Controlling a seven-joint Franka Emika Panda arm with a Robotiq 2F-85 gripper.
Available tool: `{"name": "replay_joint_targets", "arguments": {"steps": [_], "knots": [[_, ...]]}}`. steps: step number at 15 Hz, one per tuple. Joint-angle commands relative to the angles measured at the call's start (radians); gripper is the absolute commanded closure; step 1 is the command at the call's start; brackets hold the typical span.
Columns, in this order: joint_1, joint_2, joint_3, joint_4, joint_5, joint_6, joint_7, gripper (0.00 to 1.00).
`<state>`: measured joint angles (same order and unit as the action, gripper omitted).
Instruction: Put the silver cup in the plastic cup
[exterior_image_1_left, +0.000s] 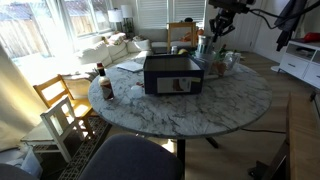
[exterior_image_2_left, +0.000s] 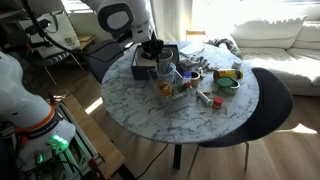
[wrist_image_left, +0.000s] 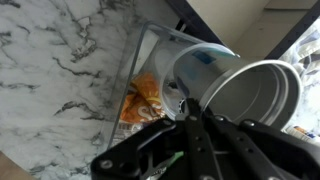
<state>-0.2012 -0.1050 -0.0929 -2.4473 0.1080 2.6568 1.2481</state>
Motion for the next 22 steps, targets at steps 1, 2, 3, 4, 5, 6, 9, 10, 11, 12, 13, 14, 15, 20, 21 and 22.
{"name": "replay_joint_targets", "arguments": {"steps": [1,2,3,4,5,6,9,10,11,12,13,14,15,20,21,22], "knots": [[0.005,0.075,-0.009,0.028,-0.024,0.047,0.005,0.99],[0.005,0.087,-0.011,0.031,-0.036,0.060,0.011,0.99],[0.008,0.100,-0.015,0.035,-0.035,0.068,0.007,0.99],[0.009,0.111,-0.018,0.038,-0.039,0.077,0.006,0.99],[0.012,0.123,-0.020,0.042,-0.036,0.082,0.000,0.99],[0.016,0.132,-0.022,0.048,-0.026,0.082,-0.017,0.99],[0.028,0.136,-0.021,0.063,-0.003,0.070,-0.051,0.70],[0.031,0.128,-0.019,0.066,0.006,0.060,-0.070,0.63],[0.035,0.114,-0.017,0.067,0.008,0.050,-0.094,0.56],[0.041,0.094,-0.012,0.071,0.024,0.027,-0.136,0.48],[0.050,0.065,-0.005,0.068,0.044,0.002,-0.197,0.42],[0.061,0.032,0.002,0.064,0.060,-0.045,-0.261,0.34],[0.070,0.005,0.005,0.065,0.051,-0.096,-0.291,0.26],[0.120,-0.145,0.046,0.077,0.040,-0.356,-0.441,0.00],[0.128,-0.166,0.055,0.091,0.033,-0.417,-0.468,0.00],[0.135,-0.187,0.066,0.104,0.026,-0.478,-0.493,0.00]]}}
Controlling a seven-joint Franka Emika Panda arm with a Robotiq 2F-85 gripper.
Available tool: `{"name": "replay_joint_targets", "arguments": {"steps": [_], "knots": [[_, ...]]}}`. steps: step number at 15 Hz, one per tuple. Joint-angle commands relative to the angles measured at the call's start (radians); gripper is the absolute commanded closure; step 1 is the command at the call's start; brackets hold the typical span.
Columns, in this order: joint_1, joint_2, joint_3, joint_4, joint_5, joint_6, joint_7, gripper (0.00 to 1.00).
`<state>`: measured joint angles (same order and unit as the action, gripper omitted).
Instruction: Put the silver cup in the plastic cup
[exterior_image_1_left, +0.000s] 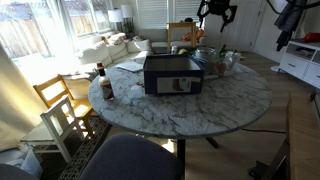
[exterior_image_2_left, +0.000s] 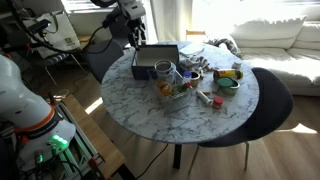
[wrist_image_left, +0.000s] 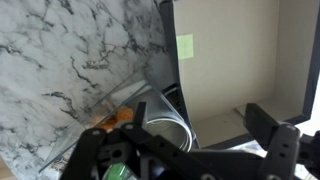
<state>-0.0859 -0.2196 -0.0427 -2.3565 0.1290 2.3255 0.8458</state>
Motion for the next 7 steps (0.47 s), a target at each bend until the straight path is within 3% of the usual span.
{"name": "replay_joint_targets", "arguments": {"steps": [1,5,6,7], "knots": [[0.027,-0.092,0.029,0.026,-0.003,-0.204,-0.110,0.00],[0.070,-0.112,0.104,0.070,-0.013,-0.368,-0.175,0.00],[0.040,-0.111,0.087,0.059,0.001,-0.314,-0.145,0.00],[0.051,-0.115,0.104,0.063,0.000,-0.335,-0.150,0.00]]}}
